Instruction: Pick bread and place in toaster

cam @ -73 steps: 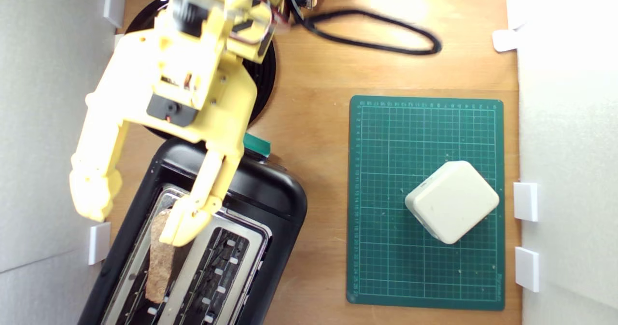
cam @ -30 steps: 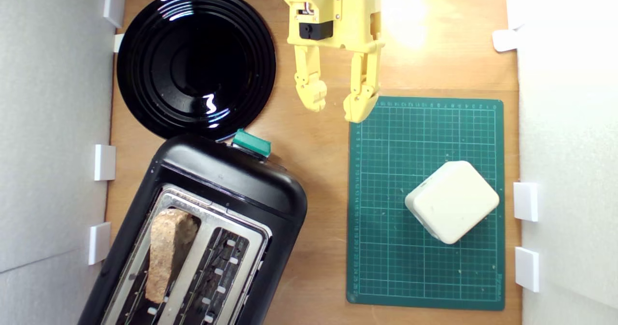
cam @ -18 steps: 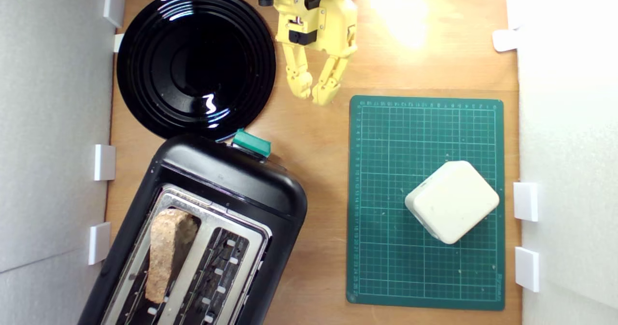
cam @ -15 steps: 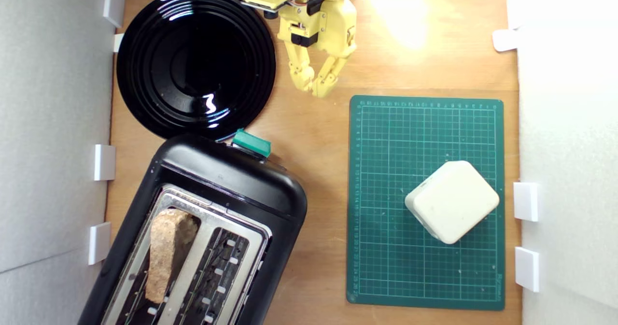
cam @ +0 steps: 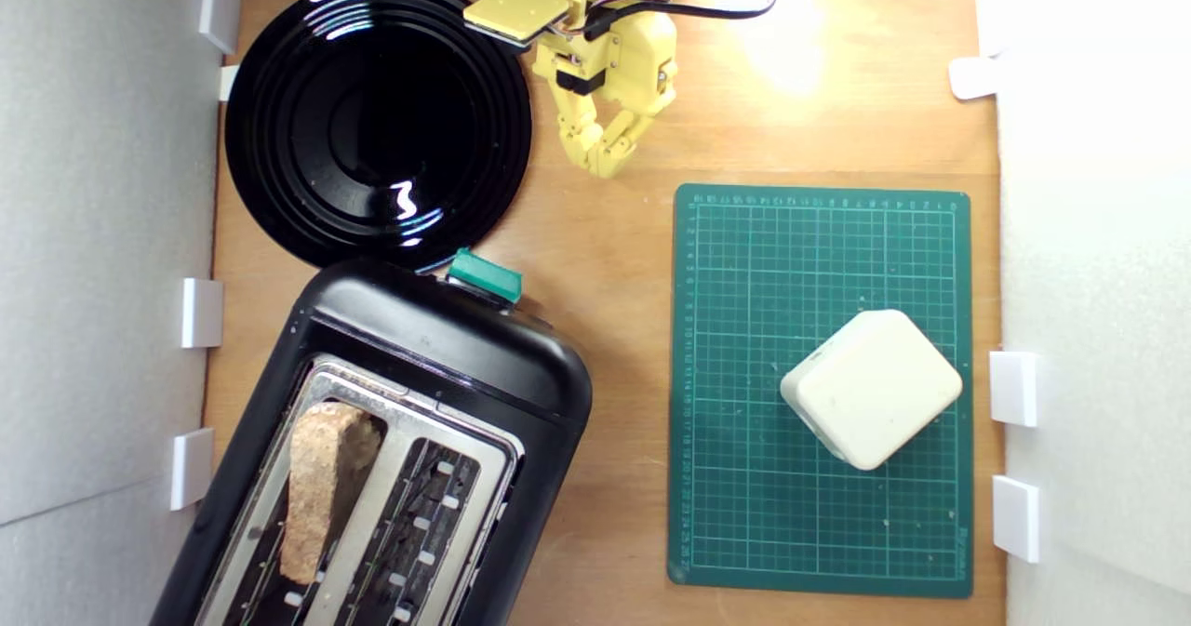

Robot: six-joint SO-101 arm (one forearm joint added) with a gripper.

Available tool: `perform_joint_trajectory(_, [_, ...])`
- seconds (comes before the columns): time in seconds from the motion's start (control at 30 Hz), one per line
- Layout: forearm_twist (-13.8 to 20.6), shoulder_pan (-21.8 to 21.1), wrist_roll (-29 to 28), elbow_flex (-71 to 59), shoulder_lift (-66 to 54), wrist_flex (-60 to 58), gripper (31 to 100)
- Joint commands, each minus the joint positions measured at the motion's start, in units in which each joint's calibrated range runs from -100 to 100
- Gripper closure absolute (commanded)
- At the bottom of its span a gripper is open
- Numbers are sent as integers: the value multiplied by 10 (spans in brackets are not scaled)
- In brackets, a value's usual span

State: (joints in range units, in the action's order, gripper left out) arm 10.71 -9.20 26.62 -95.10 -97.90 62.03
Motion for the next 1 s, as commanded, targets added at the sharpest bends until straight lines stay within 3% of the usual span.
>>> perform_joint_trajectory(0.0, [0, 5, -1, -12, -4, 2, 874])
perform_joint_trajectory(0.33, [-5, -1, -37, -14, -4, 2, 879])
perform_joint_trajectory(0.5, [-17, -1, -53, -15, -4, 2, 967])
perform_joint_trajectory(0.67, [-14, 7, -56, -15, -5, 1, 975])
perform_joint_trajectory(0.8, [-20, 45, -56, -15, -5, 1, 982])
perform_joint_trajectory(0.97, [-20, 49, -56, -15, -5, 1, 983])
